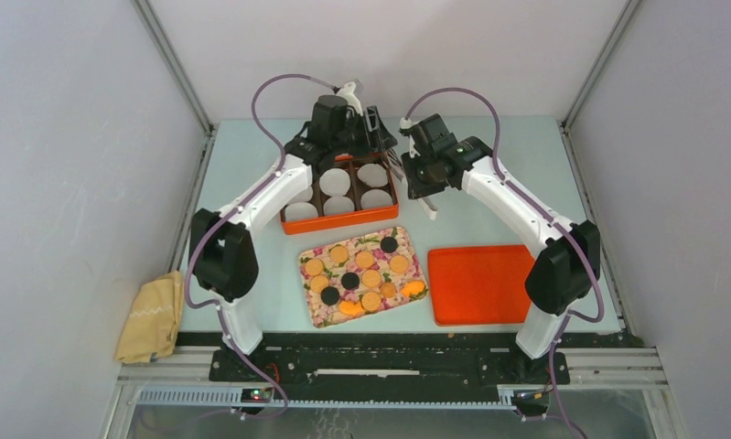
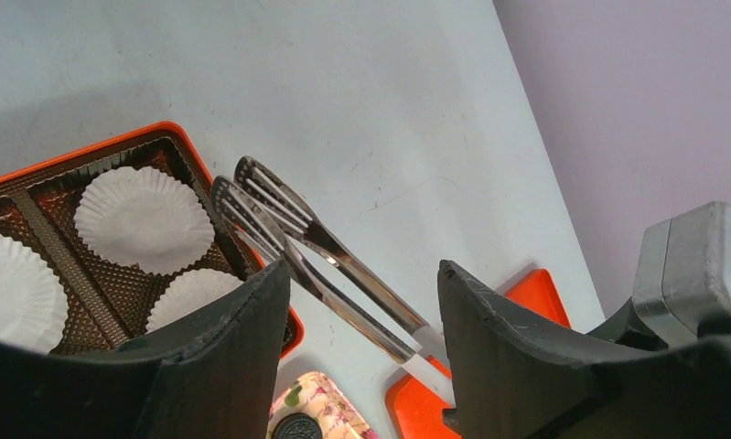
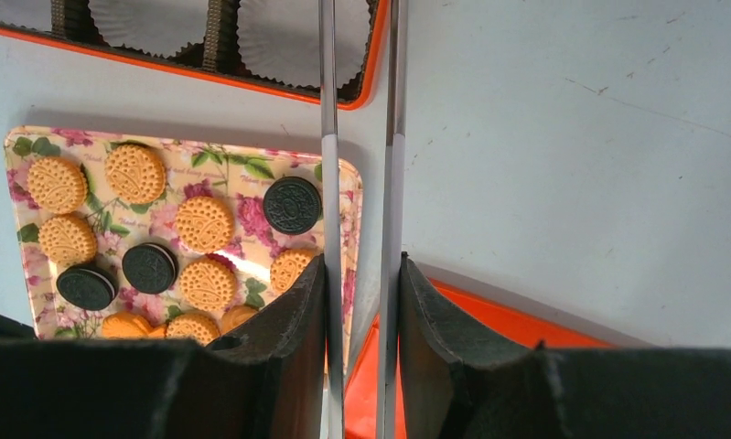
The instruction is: Pack the cookies
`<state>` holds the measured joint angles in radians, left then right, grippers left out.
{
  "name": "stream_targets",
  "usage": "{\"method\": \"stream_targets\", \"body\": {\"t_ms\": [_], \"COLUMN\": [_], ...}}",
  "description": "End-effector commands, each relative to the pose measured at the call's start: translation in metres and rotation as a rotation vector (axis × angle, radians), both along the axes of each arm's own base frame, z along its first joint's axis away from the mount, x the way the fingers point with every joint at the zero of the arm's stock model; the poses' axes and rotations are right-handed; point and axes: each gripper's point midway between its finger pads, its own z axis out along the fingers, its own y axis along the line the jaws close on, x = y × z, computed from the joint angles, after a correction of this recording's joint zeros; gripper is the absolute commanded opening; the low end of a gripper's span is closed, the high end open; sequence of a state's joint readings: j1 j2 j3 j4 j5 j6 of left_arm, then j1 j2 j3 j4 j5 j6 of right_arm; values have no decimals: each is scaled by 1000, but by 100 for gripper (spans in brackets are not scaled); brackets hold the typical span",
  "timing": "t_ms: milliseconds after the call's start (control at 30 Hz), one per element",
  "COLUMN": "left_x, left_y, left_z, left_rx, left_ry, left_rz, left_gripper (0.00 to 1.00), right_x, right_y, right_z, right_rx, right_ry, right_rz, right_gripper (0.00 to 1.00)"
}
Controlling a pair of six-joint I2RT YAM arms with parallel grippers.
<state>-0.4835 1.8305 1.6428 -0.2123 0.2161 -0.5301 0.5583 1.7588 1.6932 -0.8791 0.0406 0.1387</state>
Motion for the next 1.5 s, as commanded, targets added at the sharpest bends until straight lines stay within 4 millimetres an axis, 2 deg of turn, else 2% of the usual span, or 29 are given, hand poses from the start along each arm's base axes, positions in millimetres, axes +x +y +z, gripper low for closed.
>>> {"method": "stream_targets", "body": {"t_ms": [0,333,433,567,633,700,800,867,1033,1200,1333,1467], "left_x": [-2,-28,-31,-28,-27,-26,-32,-39,-63,-88,-100,-109], "left_y": [-3,-4,-3,7,17,34,61,79,121,136,144,148], "left_z": [6,-48,-57,-49,-34,-19,1,9,9,9,9,4], "left_rx": [-36,-83,-76,-31,1,42,72,79,123,121,122,118], "left_ry": [-6,109,119,85,53,22,-19,-36,-54,-65,-77,-72], "left_rz": [-18,-37,-33,-6,20,81,147,188,298,322,336,338], "left_gripper": [66,65,65,65,65,65,65,65,66,67,67,68], "right_x": [7,17,15,8,4,-1,-10,-19,-55,-100,-135,-164], "right_y": [9,1,5,7,7,7,14,21,38,47,55,67], "right_z": [45,116,119,102,94,87,87,86,84,73,60,46], "right_rx": [40,75,92,68,61,57,60,44,21,24,25,54], "right_ry": [-126,-282,-282,-248,-240,-236,-246,-249,-271,-229,-206,-156], "right_rz": [13,-38,-24,-14,-6,4,33,60,133,205,266,321], "right_gripper": [28,29,29,28,28,28,29,29,30,31,32,38]}}
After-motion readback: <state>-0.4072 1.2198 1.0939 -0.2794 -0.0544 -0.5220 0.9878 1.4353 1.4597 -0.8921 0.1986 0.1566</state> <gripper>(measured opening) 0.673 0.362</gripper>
